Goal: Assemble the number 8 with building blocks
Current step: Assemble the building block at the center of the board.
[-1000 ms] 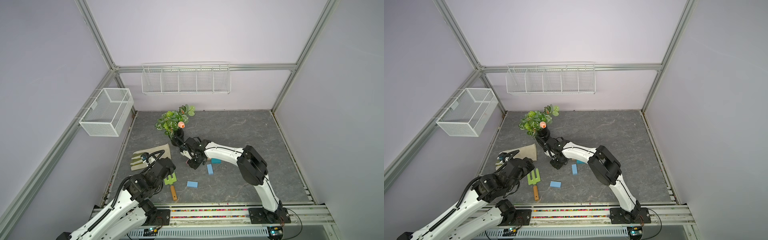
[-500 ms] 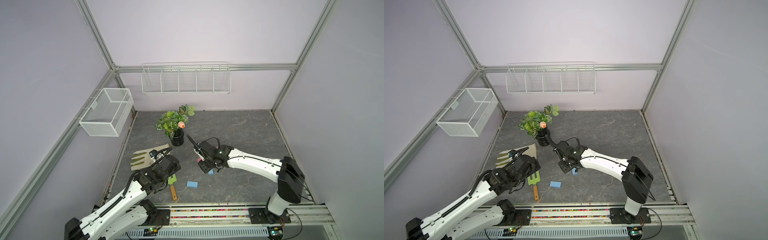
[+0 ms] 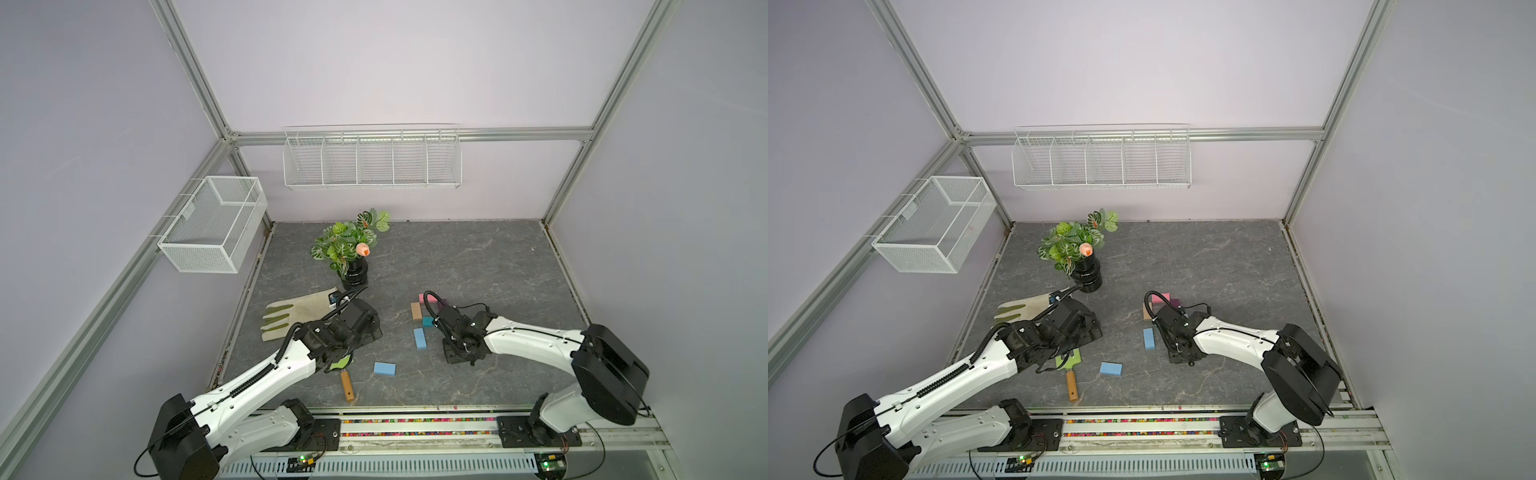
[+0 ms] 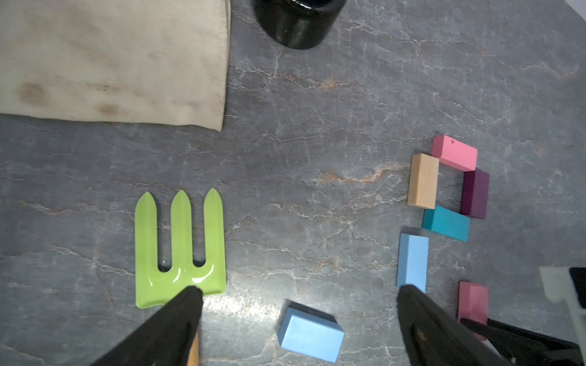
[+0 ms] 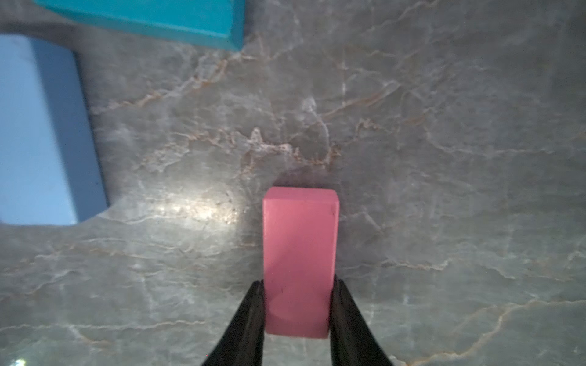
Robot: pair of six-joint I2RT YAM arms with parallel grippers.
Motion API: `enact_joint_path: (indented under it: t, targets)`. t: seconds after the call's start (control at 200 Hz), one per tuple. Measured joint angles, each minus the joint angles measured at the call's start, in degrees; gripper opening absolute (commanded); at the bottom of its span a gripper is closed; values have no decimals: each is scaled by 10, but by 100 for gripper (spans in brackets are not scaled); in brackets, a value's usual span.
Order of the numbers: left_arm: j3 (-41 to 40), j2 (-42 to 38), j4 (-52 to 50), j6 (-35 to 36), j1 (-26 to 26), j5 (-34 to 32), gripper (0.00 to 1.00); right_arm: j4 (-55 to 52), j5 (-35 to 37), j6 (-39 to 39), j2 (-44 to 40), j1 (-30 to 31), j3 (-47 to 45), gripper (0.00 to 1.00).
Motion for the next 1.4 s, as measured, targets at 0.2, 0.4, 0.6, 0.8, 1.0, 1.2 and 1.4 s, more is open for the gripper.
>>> enact_joint_path:
  t: [0.2, 0.4, 0.6, 0.8, 1.0, 1.2, 1.4]
  targets:
    - [3, 17, 11, 5, -1, 9, 100, 7, -4, -4, -6, -31, 0, 7]
    - [7, 29, 14, 9, -3, 14, 100, 25, -33, -34, 20, -62, 3, 7]
    - [7, 29, 16, 10, -3, 15, 100, 32, -53, -65, 59, -66, 42, 7]
    - [7, 29, 17, 10, -3, 15, 100, 34, -64, -76, 86, -69, 70, 7]
    - [7, 30, 17, 11, -3, 15, 100, 34, -66, -77, 91, -77, 76, 7]
    - [7, 37, 17, 14, -3, 15, 100, 34, -66, -76, 91, -82, 76, 7]
    - [7, 43, 20, 14, -3, 15, 100, 34, -67, -77, 90, -89, 76, 8]
